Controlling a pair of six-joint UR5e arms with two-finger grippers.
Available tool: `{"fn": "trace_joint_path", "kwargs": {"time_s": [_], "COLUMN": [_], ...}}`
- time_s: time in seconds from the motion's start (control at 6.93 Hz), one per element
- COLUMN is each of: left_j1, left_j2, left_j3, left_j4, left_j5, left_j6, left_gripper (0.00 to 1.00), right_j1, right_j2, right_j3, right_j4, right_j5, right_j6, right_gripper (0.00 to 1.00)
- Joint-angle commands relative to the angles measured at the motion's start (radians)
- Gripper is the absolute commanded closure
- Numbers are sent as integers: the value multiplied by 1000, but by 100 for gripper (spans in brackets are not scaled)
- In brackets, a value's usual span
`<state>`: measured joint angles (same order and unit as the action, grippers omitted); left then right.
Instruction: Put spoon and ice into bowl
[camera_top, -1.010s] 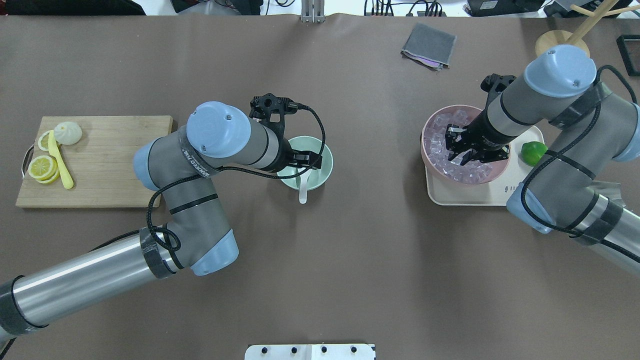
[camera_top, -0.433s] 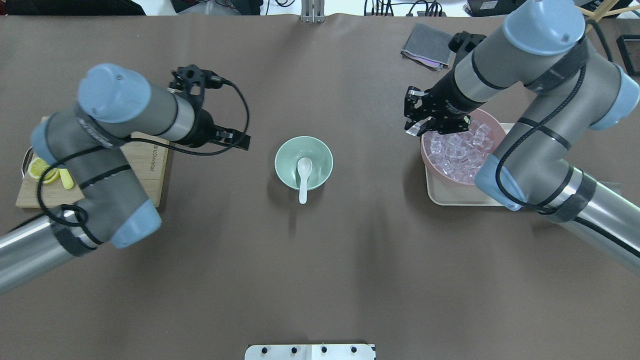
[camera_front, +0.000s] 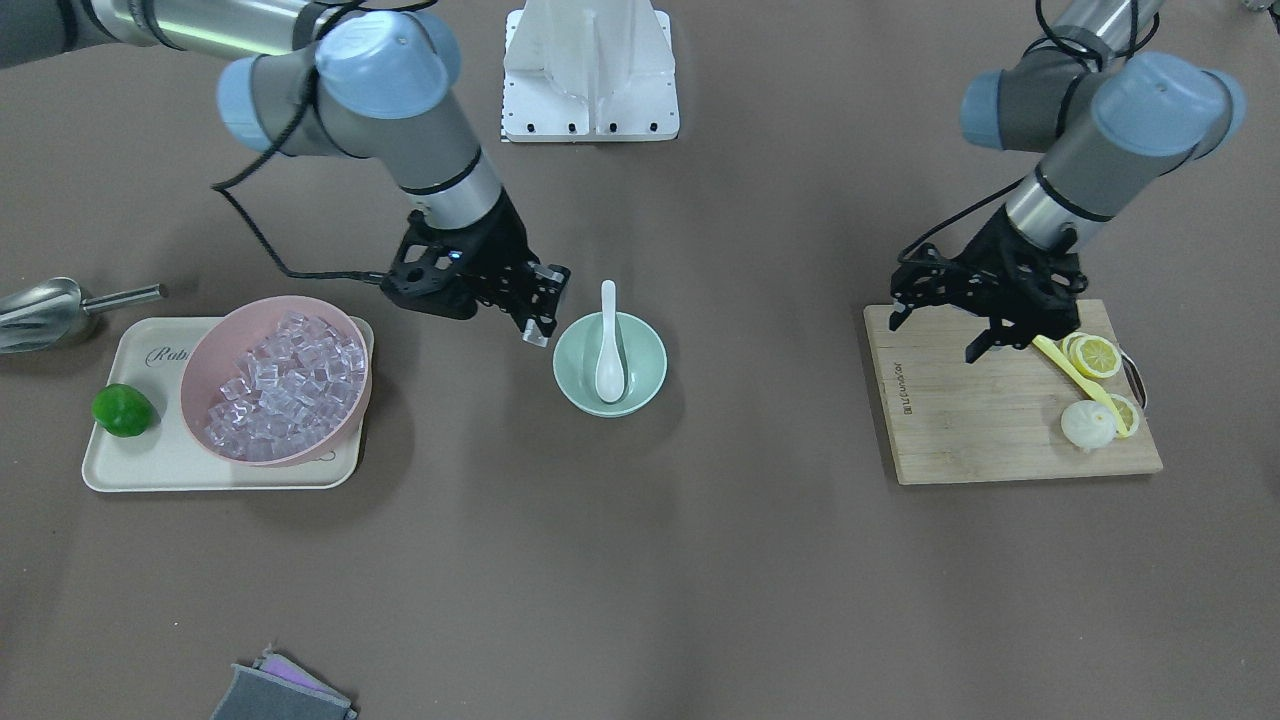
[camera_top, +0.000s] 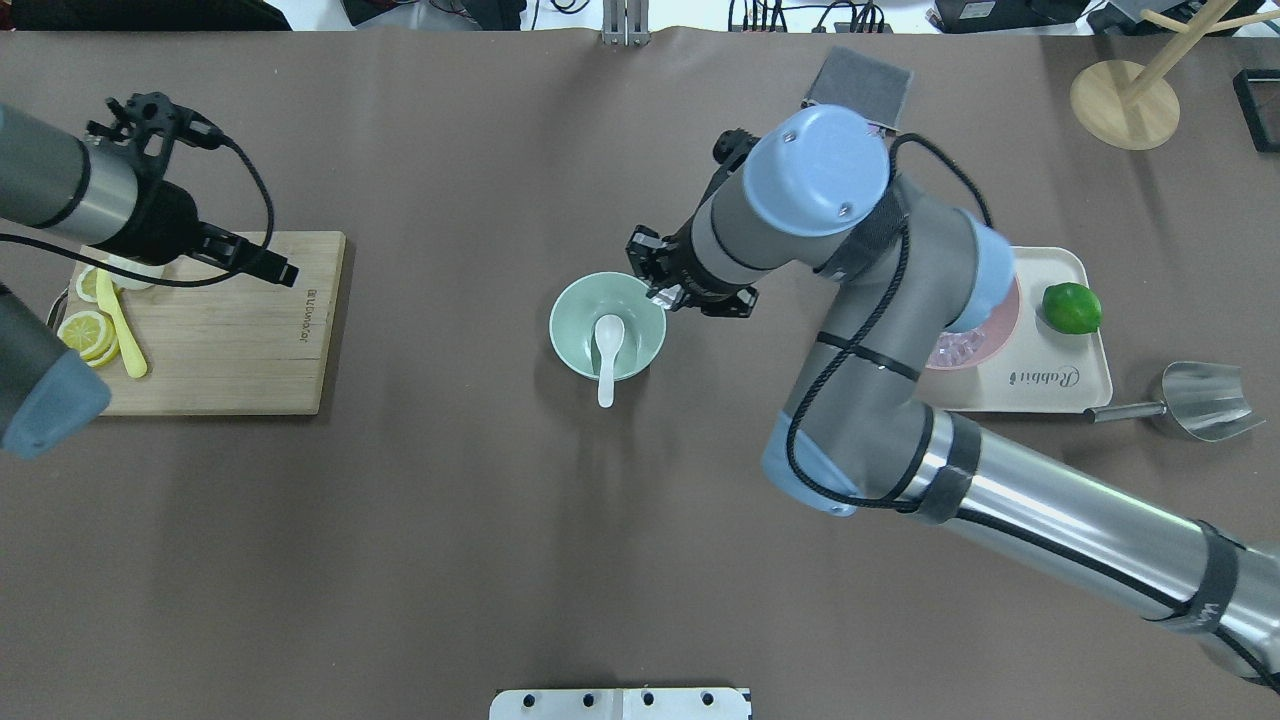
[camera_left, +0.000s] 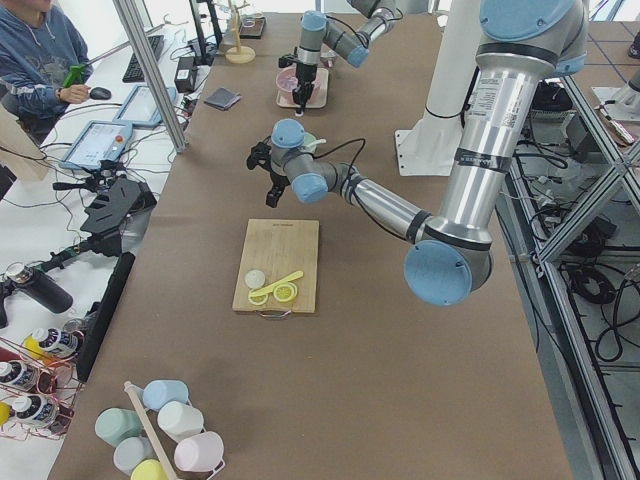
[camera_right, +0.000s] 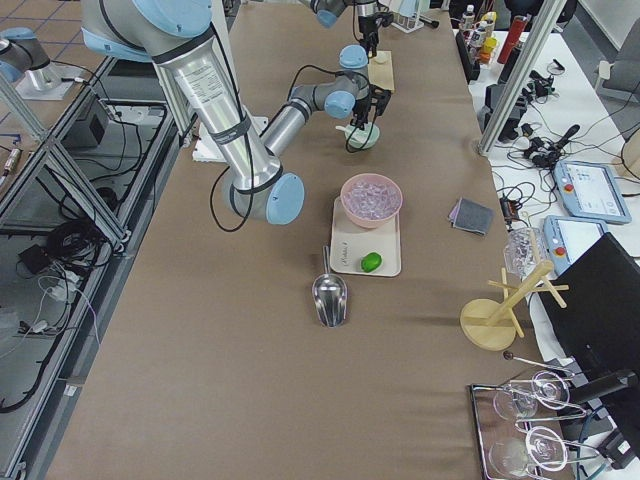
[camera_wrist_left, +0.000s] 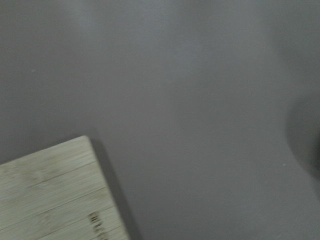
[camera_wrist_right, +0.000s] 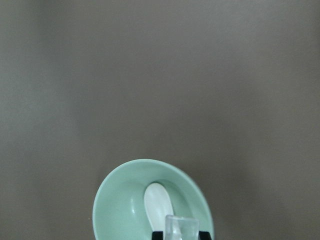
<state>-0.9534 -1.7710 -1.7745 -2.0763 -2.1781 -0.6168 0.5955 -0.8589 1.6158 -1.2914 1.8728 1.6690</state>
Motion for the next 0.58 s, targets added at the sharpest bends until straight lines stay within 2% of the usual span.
{"fn": "trace_joint_path", "kwargs": {"time_s": [0.0, 0.14, 0.29, 0.43], "left_j1": [-28, -28, -28, -48], "left_j2": [67, 65, 65, 67], "left_j3": [-39, -37, -36, -33], "left_j4": [-4, -4, -2, 10], "left_j5": [-26, -23, -19, -19], "left_j6": [29, 28, 28, 31], "left_gripper": [3, 3, 3, 3], "right_j1": [-51, -51, -49, -5], "right_j2": [37, 35, 14, -67], "right_j3": [-123, -122, -97, -9], "right_j4": [151, 146, 144, 139], "right_j5": [-63, -61, -52, 12], "right_j6": [66, 63, 52, 23], "right_gripper": [94, 1, 0, 0]}}
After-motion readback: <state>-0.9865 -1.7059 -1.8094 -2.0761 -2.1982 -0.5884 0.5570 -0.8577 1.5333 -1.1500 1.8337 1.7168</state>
